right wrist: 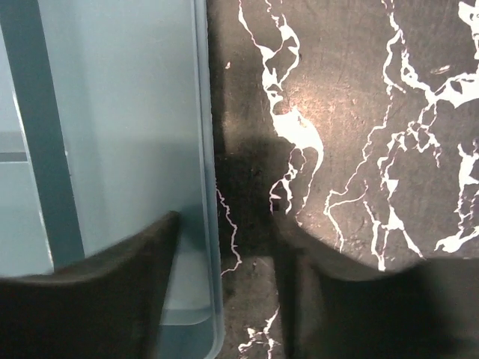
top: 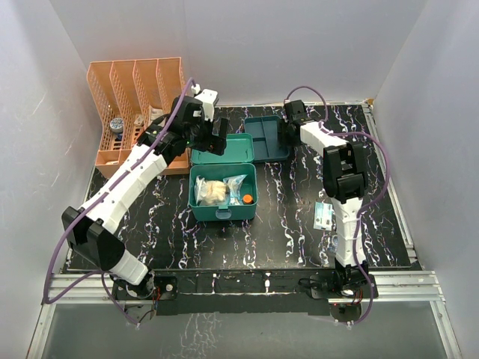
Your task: Organize the medicine kit
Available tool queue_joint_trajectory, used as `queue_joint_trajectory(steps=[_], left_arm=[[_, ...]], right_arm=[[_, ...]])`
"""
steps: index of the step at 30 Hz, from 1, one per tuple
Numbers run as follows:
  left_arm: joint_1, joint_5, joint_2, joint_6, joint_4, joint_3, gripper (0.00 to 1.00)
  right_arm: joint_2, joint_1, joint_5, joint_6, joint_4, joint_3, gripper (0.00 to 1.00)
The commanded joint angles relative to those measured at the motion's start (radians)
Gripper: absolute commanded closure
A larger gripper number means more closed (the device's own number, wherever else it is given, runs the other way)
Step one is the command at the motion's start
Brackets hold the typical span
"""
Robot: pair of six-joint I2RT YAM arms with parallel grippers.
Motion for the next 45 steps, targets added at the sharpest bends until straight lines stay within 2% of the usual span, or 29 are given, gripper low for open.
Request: queue_joint_trajectory(steps=[1,2,4,6,16,34,38,40,45], left_arm=[[0.009,0.026,0.000,-0.002,0.006,0.016,0.01],[0.009,0.027,0.000,-0.003,0.008,0.014,0.01],[0.012,0.029,0.000,-0.008,0.009,0.012,0.01],[0.014,0.033,0.003,-0.013,0.010,0.011,0.01],[0.019,0.046,-0.008,-0.023,0.010,0.002,0.01],[0.020,0.066,-0.023,-0.049,0.000,0.005,0.01],[0.020,0.065,-0.026,-0.049,-0.006,0.004,0.01],[0.021,0.065,-0.029,-0.050,-0.009,0.004,0.01],[0.021,0.057,-0.042,-0.044,-0.013,-0.009,0.01]], right_arm=[[0.013,0.000,0.002,-0.027,0.009,0.004,0.60],[0.006,0.000,0.017,-0.032,0.007,-0.010,0.70],[-0.012,-0.001,0.043,-0.042,0.004,-0.046,0.84],[-0.037,-0.006,0.057,-0.049,0.012,-0.091,0.91],[-0.216,-0.012,0.085,-0.068,0.060,-0.334,1.00],[-0.605,-0.012,0.080,-0.027,0.133,-0.837,1.00],[-0.661,-0.012,0.078,-0.005,0.146,-0.899,0.99],[-0.673,-0.013,0.077,0.001,0.139,-0.896,0.94],[-0.736,-0.012,0.057,0.018,0.068,-0.810,0.63]])
